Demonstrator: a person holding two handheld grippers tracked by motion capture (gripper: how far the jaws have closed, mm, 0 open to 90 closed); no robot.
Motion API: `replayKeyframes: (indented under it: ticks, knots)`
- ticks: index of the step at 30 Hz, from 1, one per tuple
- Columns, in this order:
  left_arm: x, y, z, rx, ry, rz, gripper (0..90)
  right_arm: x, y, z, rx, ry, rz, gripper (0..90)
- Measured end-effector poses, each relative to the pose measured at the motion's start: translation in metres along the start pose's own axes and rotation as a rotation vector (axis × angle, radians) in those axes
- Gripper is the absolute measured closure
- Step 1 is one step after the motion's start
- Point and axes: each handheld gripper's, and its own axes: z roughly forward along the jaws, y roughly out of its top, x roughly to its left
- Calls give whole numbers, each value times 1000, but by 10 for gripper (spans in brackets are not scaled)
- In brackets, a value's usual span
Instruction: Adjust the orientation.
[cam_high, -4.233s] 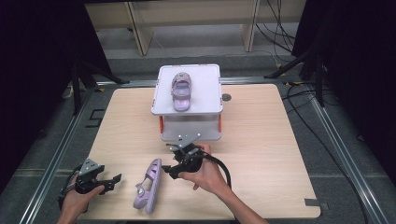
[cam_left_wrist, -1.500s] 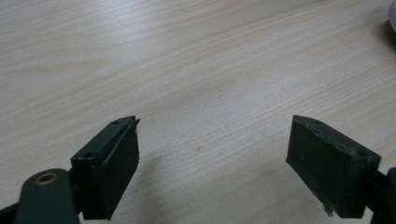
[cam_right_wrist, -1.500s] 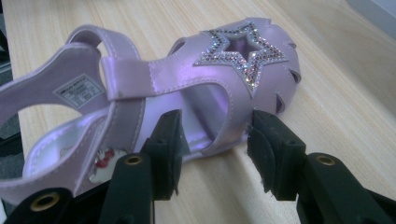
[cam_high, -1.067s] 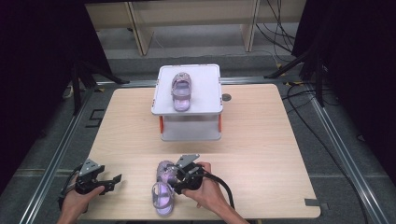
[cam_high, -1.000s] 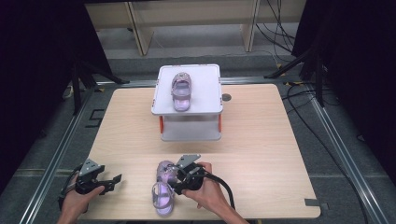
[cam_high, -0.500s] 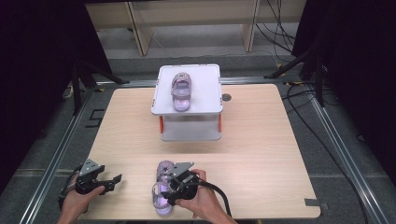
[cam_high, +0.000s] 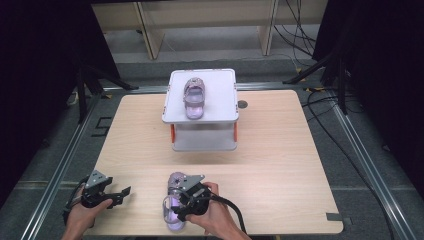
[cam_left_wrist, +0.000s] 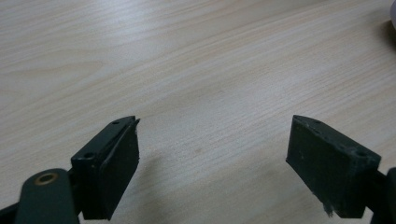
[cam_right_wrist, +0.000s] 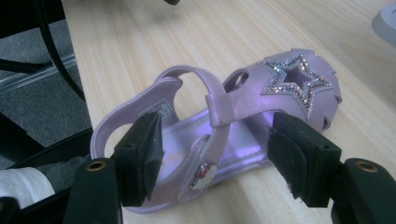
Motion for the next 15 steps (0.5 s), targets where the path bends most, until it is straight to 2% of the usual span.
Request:
replayKeyframes:
  ticks: [1, 2, 3, 6, 7, 9, 10, 11, 12, 13, 15]
  knots:
    - [0, 0, 0, 0, -2, 5, 163, 0, 1, -1, 1, 1, -4, 355]
    - [0, 0, 1, -2, -3, 6, 163, 1, 2, 0, 6, -4, 19, 355]
    - [3, 0, 1, 11, 1, 41, 163, 0, 2, 0, -6, 3, 1, 356]
    - [1, 0, 1, 3, -3, 18, 163, 0, 5, -1, -18, -2, -2, 356]
    - [0, 0, 1, 3, -1, -7, 163, -1, 9, -2, -25, -3, -8, 357]
    - [3, 0, 1, 19, 1, 35, 163, -1, 13, -3, -15, 5, -23, 362]
    - [3, 0, 1, 19, 1, 35, 163, -1, 13, -3, -15, 5, -23, 362]
    - [5, 1, 1, 13, -8, 53, 163, 0, 17, -1, -14, 17, -36, 361]
    - [2, 0, 1, 4, 0, 10, 163, 1, 18, -1, -11, 29, -48, 362]
    - [1, 0, 1, 2, -1, 6, 164, 0, 20, 0, -11, 35, -59, 361]
    - [4, 0, 0, 16, 2, 35, 163, 0, 22, 2, 0, 35, -69, 361]
